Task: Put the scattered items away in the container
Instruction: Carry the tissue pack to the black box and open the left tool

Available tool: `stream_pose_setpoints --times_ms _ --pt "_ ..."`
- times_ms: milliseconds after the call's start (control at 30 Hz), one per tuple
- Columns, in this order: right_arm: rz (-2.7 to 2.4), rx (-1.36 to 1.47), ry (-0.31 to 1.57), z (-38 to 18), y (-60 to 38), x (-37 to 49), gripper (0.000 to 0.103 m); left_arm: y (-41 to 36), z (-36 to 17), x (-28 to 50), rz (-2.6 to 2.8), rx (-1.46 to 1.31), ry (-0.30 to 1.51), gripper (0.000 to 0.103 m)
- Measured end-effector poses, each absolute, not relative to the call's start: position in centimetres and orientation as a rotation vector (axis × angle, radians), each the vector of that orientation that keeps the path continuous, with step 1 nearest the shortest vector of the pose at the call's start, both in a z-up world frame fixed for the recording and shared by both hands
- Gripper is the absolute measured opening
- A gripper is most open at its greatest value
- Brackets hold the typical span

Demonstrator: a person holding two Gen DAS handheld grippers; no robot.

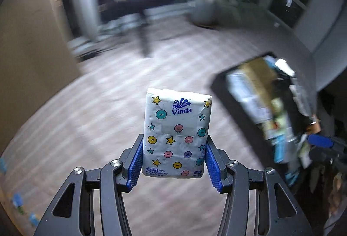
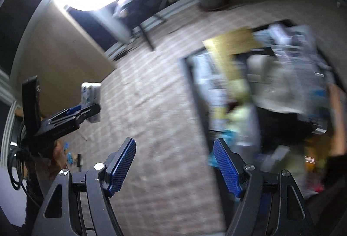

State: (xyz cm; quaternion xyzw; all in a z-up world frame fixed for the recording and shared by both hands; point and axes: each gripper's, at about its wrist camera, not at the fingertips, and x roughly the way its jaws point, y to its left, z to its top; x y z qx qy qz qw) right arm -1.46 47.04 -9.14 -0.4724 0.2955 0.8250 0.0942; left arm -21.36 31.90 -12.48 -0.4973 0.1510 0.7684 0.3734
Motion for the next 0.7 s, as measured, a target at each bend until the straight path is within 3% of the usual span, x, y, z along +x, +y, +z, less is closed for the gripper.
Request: stream_pose_setpoints --times_ms 267,600,667,700 --pt "2.322 -1.292 0.927 -9.1 54.3 6.7 0.071 44.9 -13.8 -17.4 1.869 -1.328 0.325 0.056" --pt "2.231 -1.231 1.005 -10.5 59.2 10.7 0.071 49.6 -16.6 -17.3 1.827 -1.457 0.227 0.057" --pt "2.228 -1.230 1.009 -10.6 59.5 10.8 0.071 49.9 -16.9 -17.1 1.794 -1.484 0.241 0.072" --pt "2.228 -1.231 1.010 -10.6 59.6 10.9 0.071 49.9 -16.9 -17.0 1.789 -1.480 0.237 0.073"
